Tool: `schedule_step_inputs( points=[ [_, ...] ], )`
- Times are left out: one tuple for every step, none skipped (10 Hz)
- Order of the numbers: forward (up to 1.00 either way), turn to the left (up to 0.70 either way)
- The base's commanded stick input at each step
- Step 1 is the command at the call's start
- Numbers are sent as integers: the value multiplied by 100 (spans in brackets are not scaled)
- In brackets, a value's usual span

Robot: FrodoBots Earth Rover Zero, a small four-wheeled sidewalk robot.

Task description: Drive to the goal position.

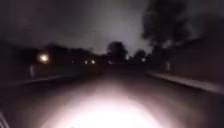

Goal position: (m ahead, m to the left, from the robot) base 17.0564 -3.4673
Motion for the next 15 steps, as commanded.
schedule_step_inputs(
  points=[
    [70,0],
    [70,0],
    [70,0],
    [70,0],
    [70,0],
    [70,0],
    [70,0],
    [70,0],
    [70,0],
    [70,0],
    [70,0],
    [70,0],
    [70,0],
    [70,0],
    [70,0]
  ],
)
